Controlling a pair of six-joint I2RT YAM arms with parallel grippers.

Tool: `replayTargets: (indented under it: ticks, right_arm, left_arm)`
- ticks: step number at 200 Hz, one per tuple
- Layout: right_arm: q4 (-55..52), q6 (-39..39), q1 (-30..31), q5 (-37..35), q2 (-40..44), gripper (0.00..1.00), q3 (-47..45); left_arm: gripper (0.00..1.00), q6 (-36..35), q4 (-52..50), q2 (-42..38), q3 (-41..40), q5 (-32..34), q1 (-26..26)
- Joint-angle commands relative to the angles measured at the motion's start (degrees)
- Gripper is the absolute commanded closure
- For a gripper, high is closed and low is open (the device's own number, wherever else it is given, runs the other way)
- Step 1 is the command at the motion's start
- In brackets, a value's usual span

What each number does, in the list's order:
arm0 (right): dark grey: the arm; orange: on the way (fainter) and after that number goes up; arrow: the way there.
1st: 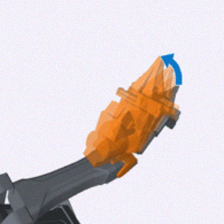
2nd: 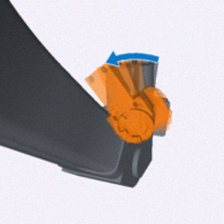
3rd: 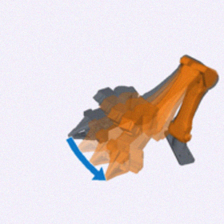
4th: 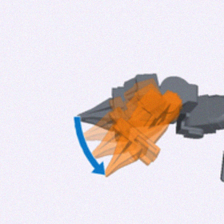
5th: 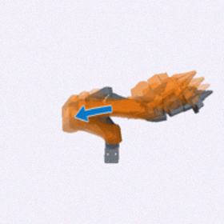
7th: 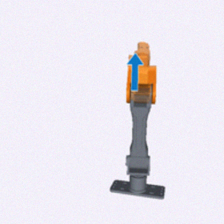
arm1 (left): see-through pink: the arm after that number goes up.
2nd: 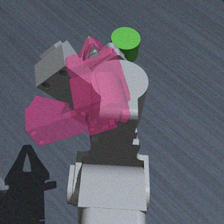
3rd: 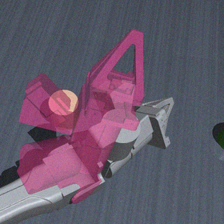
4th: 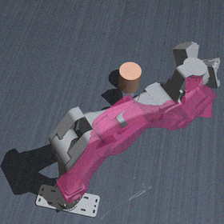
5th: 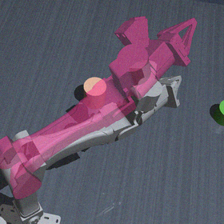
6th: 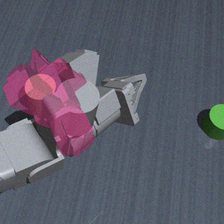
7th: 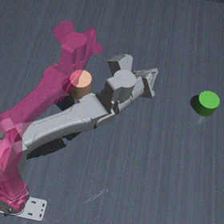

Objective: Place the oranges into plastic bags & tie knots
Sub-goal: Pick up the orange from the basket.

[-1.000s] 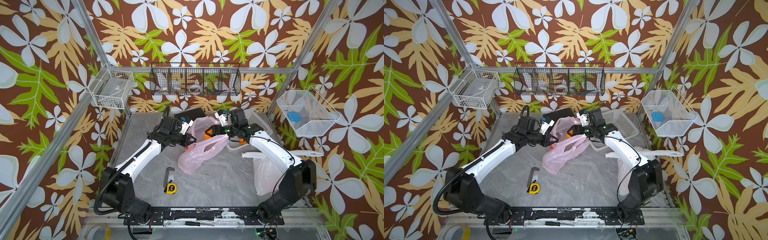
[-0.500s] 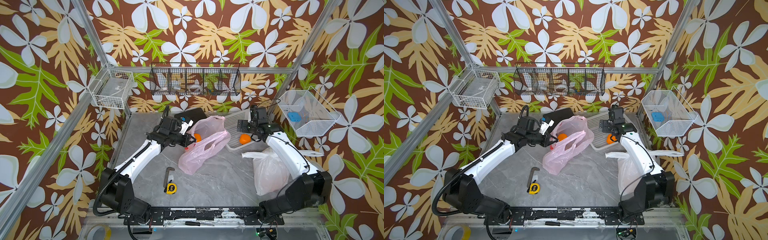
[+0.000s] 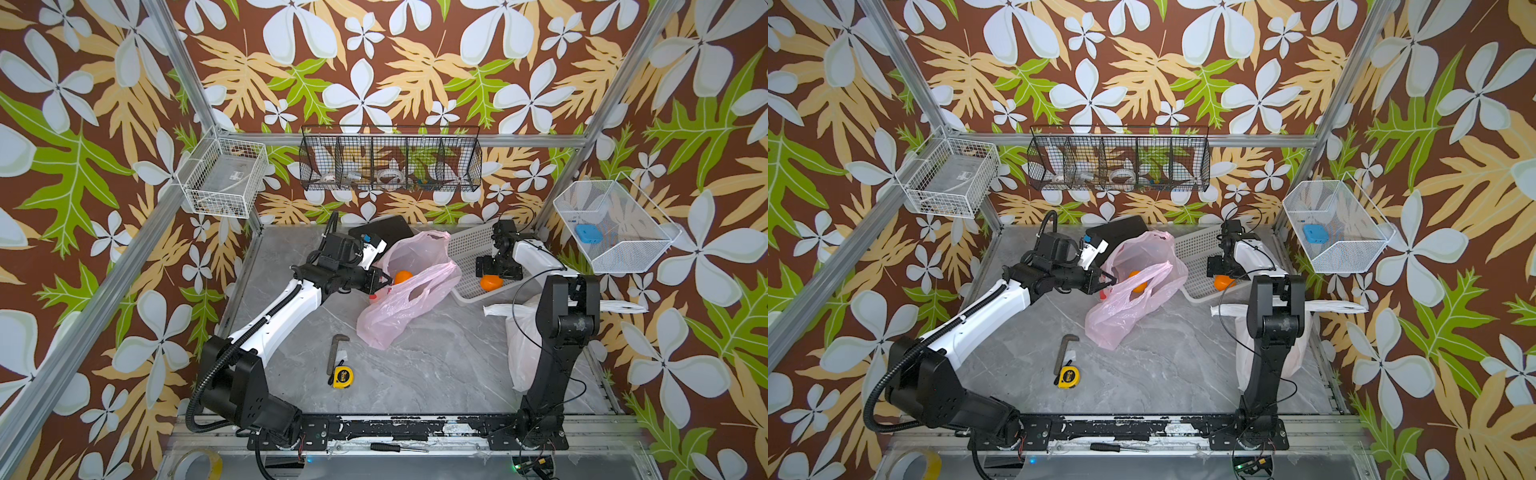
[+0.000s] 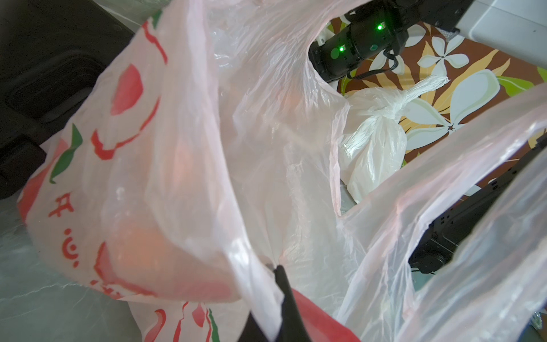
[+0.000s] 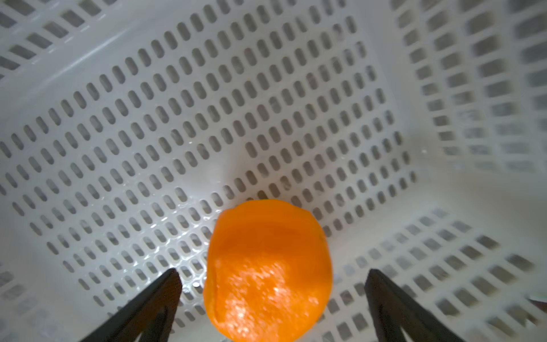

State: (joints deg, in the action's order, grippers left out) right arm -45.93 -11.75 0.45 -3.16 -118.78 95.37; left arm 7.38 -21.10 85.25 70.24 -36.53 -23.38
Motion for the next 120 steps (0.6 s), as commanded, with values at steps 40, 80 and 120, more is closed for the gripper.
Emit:
replayTargets:
  ticks: [40, 80, 120]
  right_arm:
    - [-3.02, -0.11, -0.15, 1.62, -2.33, 0.26, 0.08]
    - [-2.29, -0.98, -0.07, 2.32, 1.66, 0.4, -0.47]
    - [3.04, -1.78, 1.25, 6.77, 17.87, 0.42, -6.25]
  left_arm:
    - [1.0, -0.45, -0.11, -0.09, 0.51, -0.73, 0.07]
    - [1.0, -0.52, -0.61, -0.26, 1.15, -0.56, 0.08]
    - [1.0, -0.78, -1.23, -0.45, 1.13, -0.2, 0.13]
